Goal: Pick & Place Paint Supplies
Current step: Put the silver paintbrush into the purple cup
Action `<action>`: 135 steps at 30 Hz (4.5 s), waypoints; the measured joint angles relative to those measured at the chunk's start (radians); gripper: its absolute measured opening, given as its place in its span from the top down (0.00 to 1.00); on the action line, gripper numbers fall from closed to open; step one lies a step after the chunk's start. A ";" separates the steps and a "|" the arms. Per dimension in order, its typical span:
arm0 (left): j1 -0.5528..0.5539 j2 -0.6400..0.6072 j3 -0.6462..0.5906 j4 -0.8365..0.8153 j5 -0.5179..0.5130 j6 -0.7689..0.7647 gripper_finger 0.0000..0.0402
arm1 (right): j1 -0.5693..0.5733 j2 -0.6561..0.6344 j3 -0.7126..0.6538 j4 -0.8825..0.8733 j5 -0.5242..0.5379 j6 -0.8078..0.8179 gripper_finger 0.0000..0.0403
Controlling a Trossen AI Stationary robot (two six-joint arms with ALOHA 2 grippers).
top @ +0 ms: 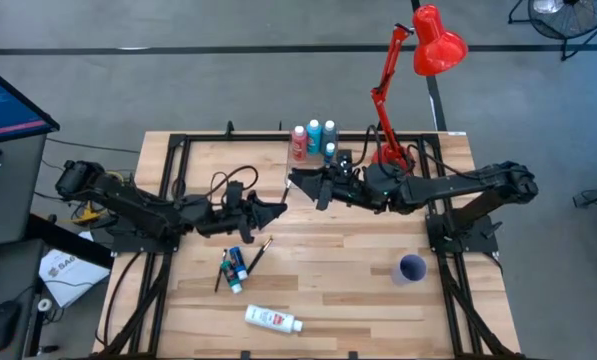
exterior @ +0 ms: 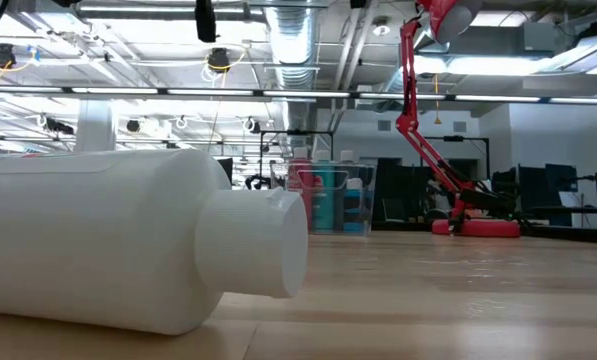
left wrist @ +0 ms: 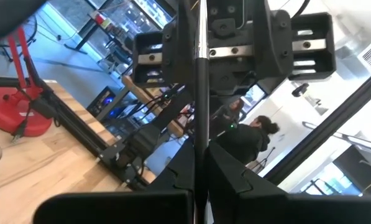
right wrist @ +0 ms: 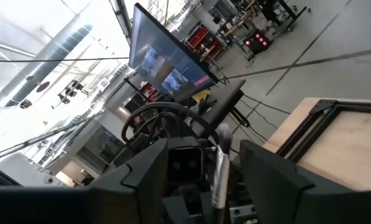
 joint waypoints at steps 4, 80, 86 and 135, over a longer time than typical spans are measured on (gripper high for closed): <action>0.000 0.000 0.000 -0.004 -0.001 0.000 0.99 | -0.003 0.000 0.000 -0.011 0.000 0.000 0.56; 0.010 -0.043 0.001 -0.124 0.001 -0.061 0.50 | 0.038 -0.051 -0.002 -0.242 0.037 -0.016 1.00; 0.008 -0.117 0.001 -0.124 -0.062 0.064 0.49 | 0.096 -0.137 0.000 -0.350 0.167 -0.048 1.00; -0.159 0.293 0.147 -0.004 -0.265 -0.222 0.49 | 1.242 -0.309 -0.106 -1.913 0.673 1.137 1.00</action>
